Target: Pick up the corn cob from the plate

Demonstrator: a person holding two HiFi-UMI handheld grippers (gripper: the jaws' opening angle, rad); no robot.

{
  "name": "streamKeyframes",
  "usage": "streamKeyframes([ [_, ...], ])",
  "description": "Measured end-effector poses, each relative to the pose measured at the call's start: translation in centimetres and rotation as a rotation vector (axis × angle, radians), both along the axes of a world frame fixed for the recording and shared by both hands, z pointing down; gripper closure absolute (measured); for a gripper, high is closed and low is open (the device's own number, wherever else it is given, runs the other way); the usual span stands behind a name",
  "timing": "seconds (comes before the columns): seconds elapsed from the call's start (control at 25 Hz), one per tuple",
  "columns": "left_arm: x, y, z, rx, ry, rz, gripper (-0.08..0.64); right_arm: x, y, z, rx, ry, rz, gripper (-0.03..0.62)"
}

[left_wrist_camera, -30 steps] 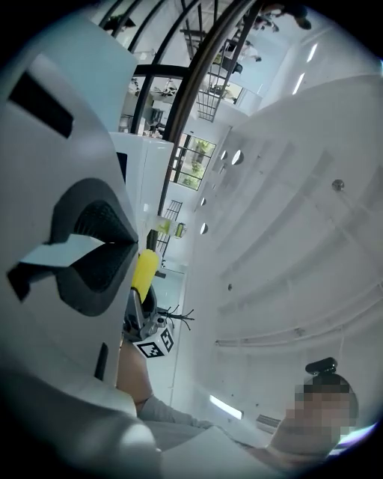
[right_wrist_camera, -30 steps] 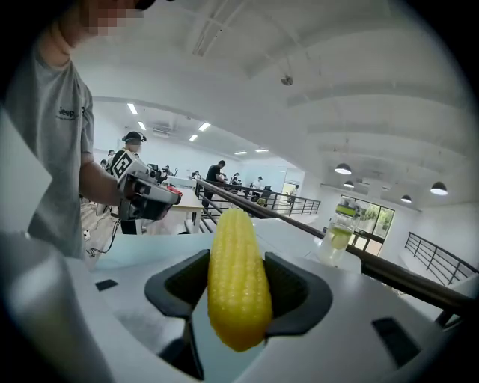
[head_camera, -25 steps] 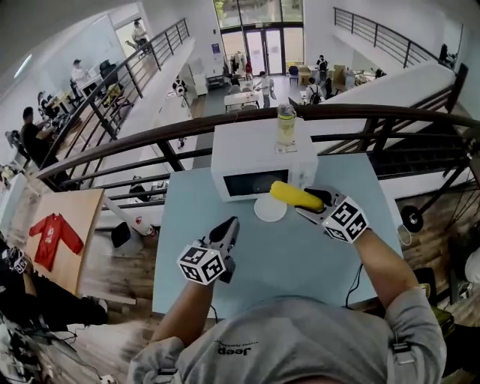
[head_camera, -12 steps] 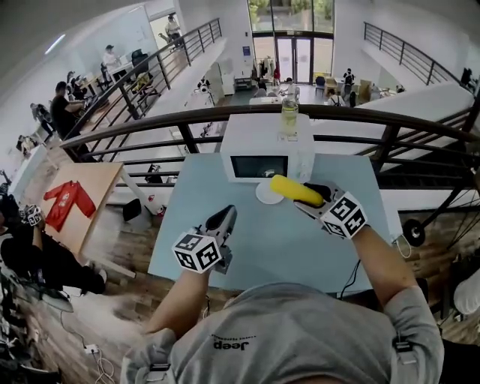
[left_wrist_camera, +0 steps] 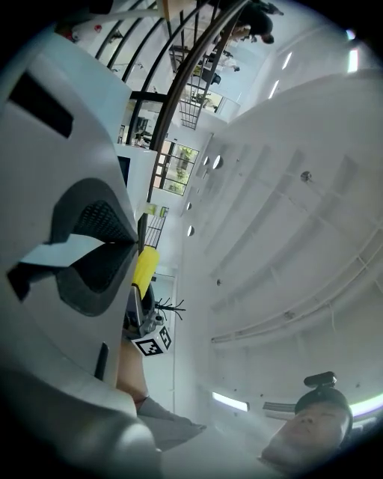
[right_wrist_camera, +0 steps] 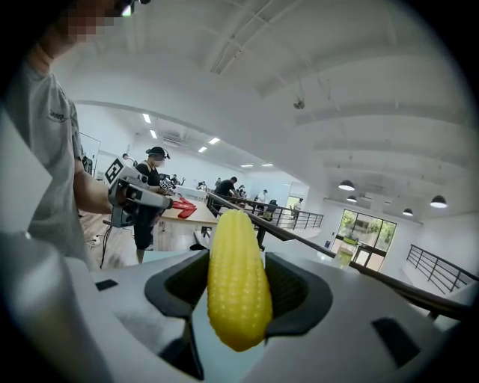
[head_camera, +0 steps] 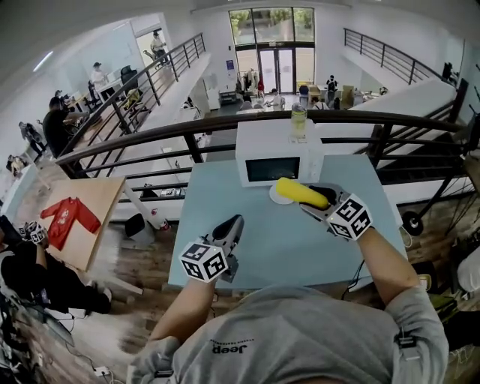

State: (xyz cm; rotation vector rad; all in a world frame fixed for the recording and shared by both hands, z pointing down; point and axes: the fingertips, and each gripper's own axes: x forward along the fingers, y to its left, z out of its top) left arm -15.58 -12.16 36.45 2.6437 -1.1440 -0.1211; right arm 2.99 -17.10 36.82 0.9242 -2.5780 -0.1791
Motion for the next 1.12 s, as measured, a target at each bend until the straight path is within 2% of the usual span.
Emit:
streamKeyframes([
  [0.28,-7.4,2.9,0.9,-0.002,0.014,0.045,0.541,-5.1,3.2,-0.6,-0.007,-0.027,0.082,0.353],
  [0.48,-8.8,4.3,1.4,-0.008,0.034,0.063,0.541,-6.2,5.6,-0.6,-0.008,-0.009,0.091,0.353],
  [0.76,-4.9,6.7,1.4,-0.001,0.033,-0.002,0.541,-2.8,7.6,-1.7,0.018,-0.046,0.018,0.353],
  [0.88,-2.3,8.0,1.9,-0.019,0.060,-0.046,0.541,-0.5,8.7,-1.1,0.010,-0.042,-0.026,0.353],
  [1.12,3.2,9.5,2.3,-0.031,0.055,-0.055,0.541,3.6,9.6,0.3,0.011,-0.042,-0.077,0.353],
])
